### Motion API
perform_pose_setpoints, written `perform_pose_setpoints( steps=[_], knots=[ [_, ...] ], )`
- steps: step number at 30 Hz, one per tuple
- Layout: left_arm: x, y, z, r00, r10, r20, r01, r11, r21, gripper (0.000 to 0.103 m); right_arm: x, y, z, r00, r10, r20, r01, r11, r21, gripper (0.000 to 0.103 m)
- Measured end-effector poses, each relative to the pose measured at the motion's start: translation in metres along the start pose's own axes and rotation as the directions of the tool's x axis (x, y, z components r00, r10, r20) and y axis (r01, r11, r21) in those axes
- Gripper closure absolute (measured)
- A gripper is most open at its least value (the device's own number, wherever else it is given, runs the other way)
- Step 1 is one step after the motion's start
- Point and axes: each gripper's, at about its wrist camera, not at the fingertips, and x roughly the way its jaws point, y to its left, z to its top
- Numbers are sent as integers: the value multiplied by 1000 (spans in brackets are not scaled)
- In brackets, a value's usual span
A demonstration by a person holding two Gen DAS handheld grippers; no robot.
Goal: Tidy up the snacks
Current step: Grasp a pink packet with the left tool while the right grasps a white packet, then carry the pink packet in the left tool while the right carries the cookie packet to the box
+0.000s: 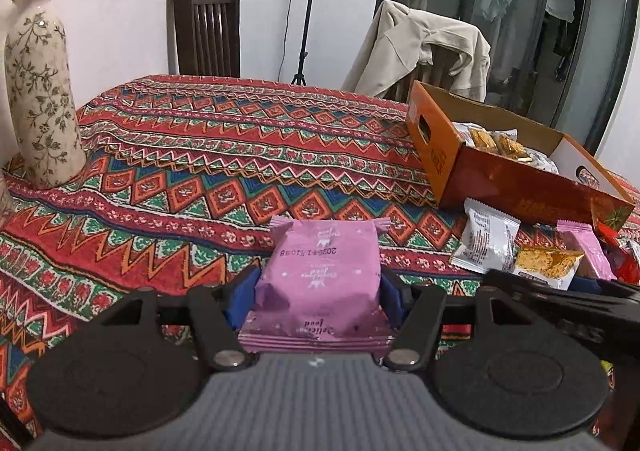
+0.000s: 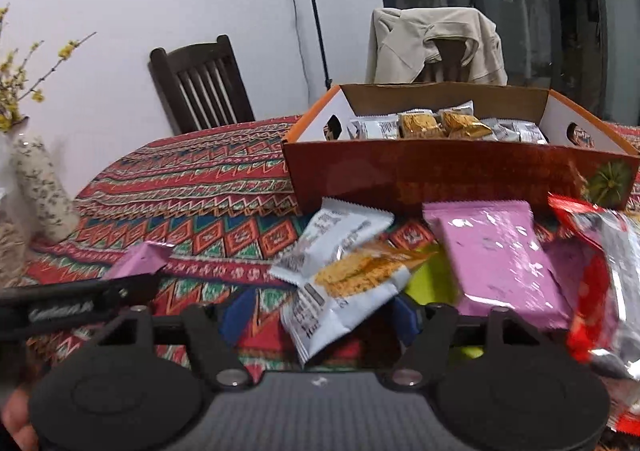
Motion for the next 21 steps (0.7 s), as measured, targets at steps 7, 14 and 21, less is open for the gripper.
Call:
perform_pose_setpoints(
  steps=[7, 14, 21],
  knots=[
    [6, 5, 1, 999, -22, -24, 22, 999, -26, 39, 21, 11, 3, 997, -72, 0, 72, 997, -33, 78],
    [10, 1, -3, 999, -12, -41, 12, 1000, -3, 39, -44, -12, -23, 982, 186, -27, -188, 980, -70, 86],
    [4, -15, -12, 996, -69, -47, 71, 997, 38, 40, -95, -33, -45, 988, 142, -65, -151, 972, -182, 33]
  ],
)
